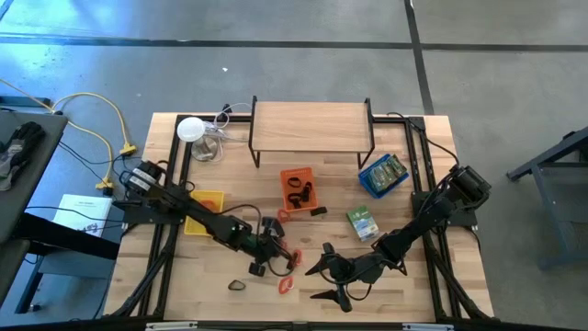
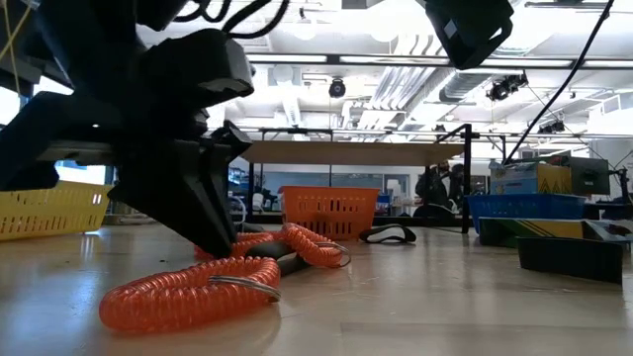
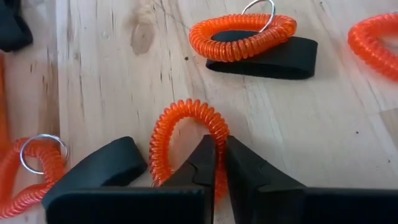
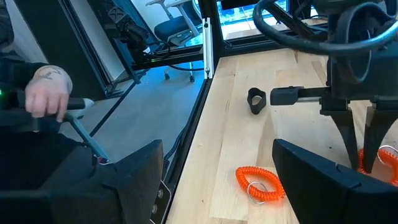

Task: Pick & Place Office Desk Supplies
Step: Put the orange spring key chain into the yellow bin

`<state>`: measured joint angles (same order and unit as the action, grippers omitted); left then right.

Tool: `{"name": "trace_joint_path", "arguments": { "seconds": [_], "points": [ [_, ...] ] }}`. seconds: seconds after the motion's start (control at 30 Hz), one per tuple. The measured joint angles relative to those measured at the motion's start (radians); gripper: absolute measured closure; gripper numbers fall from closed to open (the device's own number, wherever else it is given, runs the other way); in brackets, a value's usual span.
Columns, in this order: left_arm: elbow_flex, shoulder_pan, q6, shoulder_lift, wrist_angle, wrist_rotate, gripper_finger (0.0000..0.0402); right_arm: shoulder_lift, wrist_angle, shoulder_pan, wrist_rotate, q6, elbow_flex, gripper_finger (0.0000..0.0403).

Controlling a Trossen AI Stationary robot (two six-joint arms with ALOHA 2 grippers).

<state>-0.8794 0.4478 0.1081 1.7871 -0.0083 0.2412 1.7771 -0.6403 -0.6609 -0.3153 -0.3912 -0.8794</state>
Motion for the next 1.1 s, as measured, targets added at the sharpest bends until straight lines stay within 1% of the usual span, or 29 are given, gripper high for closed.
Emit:
{"name": "trace_joint_path", "arguments": {
  "seconds": [0.1,0.27,0.4,0.47,0.53,0.67,0.83,0.97,1.1],
  "points": [
    [0.005,0.022,-0.006,-0.041,-0.017,0.025,0.0392,0.0,0.0,0.0,0.0,0.0,0.0,0.0113],
    [0.002,0.058,-0.006,-0.139,-0.02,0.031,0.0394,0.0,0.001,0.0,0.0,0.0,0.0,0.0113],
    [0.002,0.093,0.034,-0.216,-0.103,0.081,0.0394,0.0,0.003,0.0,0.0,0.0,0.0,0.0113],
    [0.001,0.108,0.092,-0.266,-0.191,0.082,0.0394,0.0,0.003,0.0,0.0,0.0,0.0,0.0113],
    [0.001,0.12,0.193,-0.317,-0.324,0.081,0.0394,0.0,0.003,0.0,0.0,0.0,0.0,0.0113],
    [0.001,0.143,0.45,-0.429,-0.591,0.078,0.0394,0.0,0.003,0.0,0.0,0.0,0.0,0.0113],
    [0.001,0.2,0.669,-0.547,-0.866,0.076,0.0394,0.0,0.002,0.0,-0.002,0.0,0.0,0.0113],
    [0.001,0.237,0.875,-0.608,-1.058,0.07,0.0394,0.0,0.002,0.002,-0.004,0.0,0.0,0.0113],
    [0.001,0.25,1.086,-0.631,-1.25,0.067,0.0394,0.0,0.002,0.003,-0.004,-0.004,0.0,0.0113]
  ]
}}
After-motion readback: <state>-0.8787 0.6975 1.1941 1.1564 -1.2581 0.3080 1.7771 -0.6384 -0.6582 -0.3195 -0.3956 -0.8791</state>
